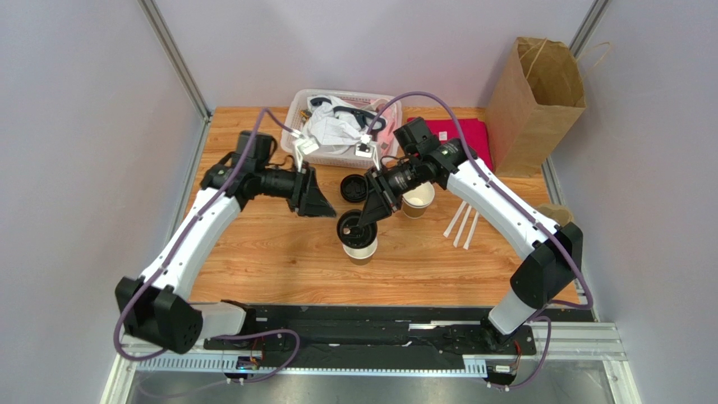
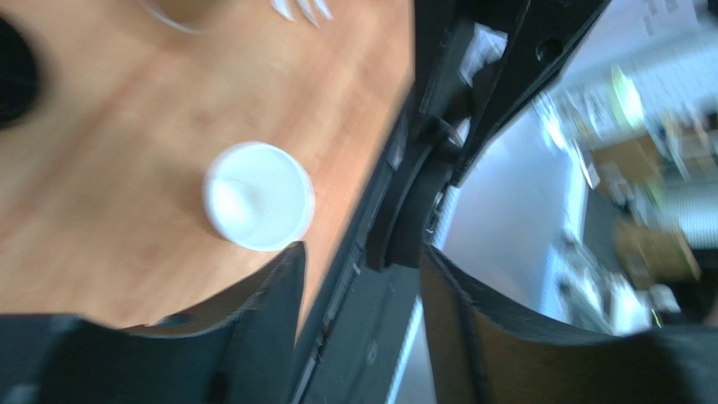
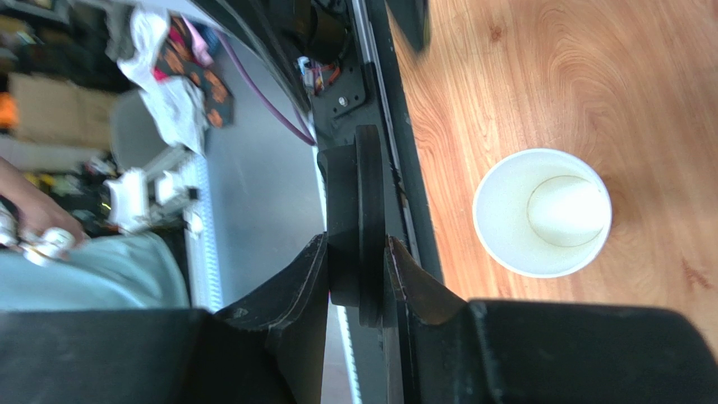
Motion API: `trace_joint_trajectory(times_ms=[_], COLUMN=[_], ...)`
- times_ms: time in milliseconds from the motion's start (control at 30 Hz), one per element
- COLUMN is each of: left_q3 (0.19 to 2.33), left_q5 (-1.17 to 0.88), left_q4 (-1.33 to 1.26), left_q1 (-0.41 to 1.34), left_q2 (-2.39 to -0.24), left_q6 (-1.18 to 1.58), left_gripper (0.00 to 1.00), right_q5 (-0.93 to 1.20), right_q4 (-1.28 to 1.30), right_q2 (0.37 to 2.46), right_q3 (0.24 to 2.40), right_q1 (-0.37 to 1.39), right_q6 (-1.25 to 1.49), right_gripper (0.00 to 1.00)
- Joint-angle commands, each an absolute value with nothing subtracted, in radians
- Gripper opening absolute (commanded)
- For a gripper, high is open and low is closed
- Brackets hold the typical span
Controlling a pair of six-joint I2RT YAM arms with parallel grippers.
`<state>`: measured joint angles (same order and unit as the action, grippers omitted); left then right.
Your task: Pack the takeout coffee
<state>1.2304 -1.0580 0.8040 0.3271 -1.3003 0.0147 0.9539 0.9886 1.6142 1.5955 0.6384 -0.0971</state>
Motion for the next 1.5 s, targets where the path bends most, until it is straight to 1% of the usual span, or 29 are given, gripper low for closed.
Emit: trace_joint_trajectory(times_ms=[0,33,67,100,233,267,300,333,433,567,633,800,933,1267,1467], left_q3=[1.201,1.184,1.146,1.128,1.112,1.114,1.114,1.115,1.109,1.126,1.129,1.131,1.126,1.129,1.129], left_q5=[-0.762,-0.734,-0.714,-0.665,-0.459,-0.427,-0.361,-0.341,-0.341,-0.319,-0.327,-0.360,-0.361,-0.344,-0.324], left_q4=[0.588,0.566,0.548,0.507,0.512,0.512,0.515,0.512,0.485,0.485,0.483,0.472,0.465,0.465,0.475], left_q1=[0.268,0.268,0.271,0.278,0.374,0.415,0.432,0.443,0.452,0.492,0.500,0.517,0.534,0.554,0.569], left_q2=[-1.108,-1.079,-1.022,-0.996,-0.945,-0.953,-0.960,-0.971,-1.014,-1.049,-1.068,-1.092,-1.107,-1.157,-1.175], left_q6=[0.251,0.294,0.311,0.324,0.293,0.288,0.284,0.294,0.321,0.288,0.288,0.295,0.291,0.279,0.268], left_gripper=[0.64,0.65,0.78,0.80,0.77,0.75,0.73,0.70,0.63,0.53,0.50,0.45,0.42,0.38,0.31], right_q5=[1.071,1.071,1.075,1.080,1.051,1.042,1.019,1.006,0.973,0.971,0.977,0.971,0.979,0.996,1.005], right_q4=[0.890,0.843,0.816,0.784,0.620,0.603,0.589,0.568,0.535,0.506,0.488,0.459,0.450,0.416,0.400], right_q2=[1.624,1.629,1.634,1.637,1.654,1.655,1.657,1.654,1.637,1.626,1.621,1.611,1.608,1.595,1.589], right_q3=[1.632,1.626,1.621,1.612,1.557,1.549,1.542,1.526,1.506,1.482,1.467,1.413,1.410,1.381,1.370], right_q1=[0.555,0.546,0.529,0.522,0.502,0.500,0.500,0.500,0.502,0.500,0.500,0.500,0.502,0.502,0.502], right_q6=[0.067,0.124,0.152,0.187,0.348,0.397,0.416,0.434,0.474,0.509,0.522,0.531,0.540,0.566,0.578], right_gripper=[0.00,0.00,0.00,0.00,0.00,0.00,0.00,0.00,0.00,0.00,0.00,0.00,0.00,0.00,0.00])
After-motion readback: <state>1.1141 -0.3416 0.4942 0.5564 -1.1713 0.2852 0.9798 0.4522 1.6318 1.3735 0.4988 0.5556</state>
